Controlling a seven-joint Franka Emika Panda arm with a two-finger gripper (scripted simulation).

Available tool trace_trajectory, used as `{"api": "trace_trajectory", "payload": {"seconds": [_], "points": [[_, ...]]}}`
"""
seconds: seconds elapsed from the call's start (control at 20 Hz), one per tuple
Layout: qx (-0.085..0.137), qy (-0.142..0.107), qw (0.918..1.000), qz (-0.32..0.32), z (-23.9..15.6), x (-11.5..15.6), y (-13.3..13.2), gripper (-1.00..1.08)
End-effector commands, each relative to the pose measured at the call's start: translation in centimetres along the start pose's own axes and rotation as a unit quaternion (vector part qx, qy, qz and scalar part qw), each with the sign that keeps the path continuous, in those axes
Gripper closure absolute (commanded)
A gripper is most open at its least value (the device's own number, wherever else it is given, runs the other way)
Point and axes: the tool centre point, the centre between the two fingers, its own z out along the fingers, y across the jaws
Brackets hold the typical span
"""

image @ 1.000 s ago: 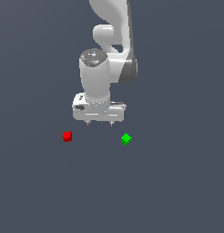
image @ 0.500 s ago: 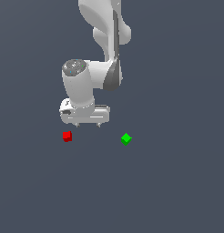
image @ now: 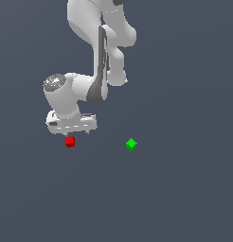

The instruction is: Stack the red cube on top of the green cube.

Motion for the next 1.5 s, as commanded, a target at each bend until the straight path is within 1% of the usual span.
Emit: {"api": "trace_trajectory", "payload": {"seconds": [0.0,0.3,0.55,0.95,1.45], "points": [[0.001,-0.001,0.9999,-0.012,0.9,-0.3,1.6,-0.92],[0.003,-0.004,0.9995,-0.03,2.6,-0.7,4.4,-0.92],[0.004,-0.005,0.9993,-0.037,3.2,-0.7,5.6,-0.92],[0.004,-0.005,0.9993,-0.037,3.8,-0.8,5.7,-0.92],[0.004,-0.005,0.9993,-0.038,8.0,-0.8,5.6,-0.92]]}}
